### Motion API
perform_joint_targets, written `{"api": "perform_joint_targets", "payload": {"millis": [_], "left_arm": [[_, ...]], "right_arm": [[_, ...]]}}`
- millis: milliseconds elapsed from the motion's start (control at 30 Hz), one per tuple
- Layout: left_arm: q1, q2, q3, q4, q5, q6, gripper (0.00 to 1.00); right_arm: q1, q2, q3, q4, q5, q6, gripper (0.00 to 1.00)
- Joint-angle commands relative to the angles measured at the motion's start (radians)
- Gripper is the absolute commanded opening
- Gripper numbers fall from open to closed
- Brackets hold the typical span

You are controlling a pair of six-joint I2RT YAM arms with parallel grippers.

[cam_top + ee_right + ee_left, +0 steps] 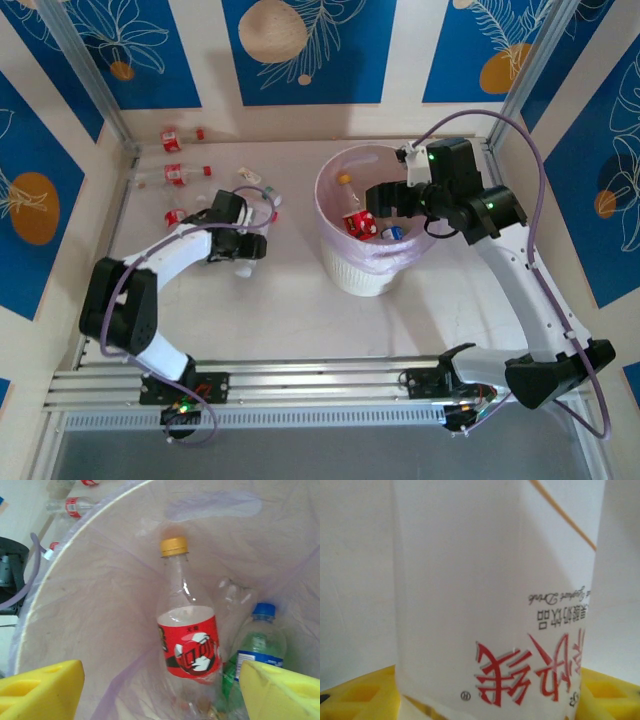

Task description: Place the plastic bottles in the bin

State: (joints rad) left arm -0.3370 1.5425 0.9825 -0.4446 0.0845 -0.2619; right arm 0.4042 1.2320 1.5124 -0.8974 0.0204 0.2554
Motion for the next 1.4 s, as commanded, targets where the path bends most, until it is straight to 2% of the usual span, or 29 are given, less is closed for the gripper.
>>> {"api": "perform_joint_targets", "payload": {"millis": [0, 100, 300, 467, 567, 733, 867, 1033, 1167, 1367], "left_arm": [[-0.011, -0.127, -0.02, 0.116, 0.112, -0.113, 0.54], [-0.013, -0.224, -0.076, 0.313, 0.239, -0.201, 0.51], [-0.013, -0.406, -0.064, 0.218, 0.266, -0.156, 0.41], [-0.013, -0.524, -0.132, 0.306, 0.384, -0.197, 0.31], [-0.013, -0.544, -0.134, 0.342, 0.46, -0.202, 0.27], [-0.013, -0.539, -0.139, 0.408, 0.519, -0.226, 0.22], [-0.012, -0.523, -0.16, 0.518, 0.567, -0.274, 0.19], [-0.013, -0.519, -0.156, 0.547, 0.581, -0.286, 0.17], [-0.012, -0.507, -0.155, 0.545, 0.583, -0.282, 0.17], [-0.013, -0.504, -0.159, 0.546, 0.572, -0.282, 0.17]], "right_arm": [[0.066, -0.018, 0.044, 0.1, -0.065, 0.05, 0.82], [0.141, 0.02, 0.076, 0.172, -0.072, 0.074, 0.82], [0.245, 0.152, 0.195, 0.207, -0.082, 0.071, 0.85], [0.279, 0.272, 0.262, 0.27, -0.14, 0.089, 0.9], [0.286, 0.353, 0.308, 0.32, -0.201, 0.1, 0.92], [0.304, 0.464, 0.404, 0.322, -0.262, 0.108, 0.95], [0.311, 0.526, 0.44, 0.323, -0.251, 0.119, 0.95], [0.312, 0.578, 0.468, 0.332, -0.243, 0.138, 0.95], [0.315, 0.622, 0.507, 0.321, -0.272, 0.153, 0.89], [0.312, 0.624, 0.506, 0.33, -0.273, 0.163, 0.68]]}}
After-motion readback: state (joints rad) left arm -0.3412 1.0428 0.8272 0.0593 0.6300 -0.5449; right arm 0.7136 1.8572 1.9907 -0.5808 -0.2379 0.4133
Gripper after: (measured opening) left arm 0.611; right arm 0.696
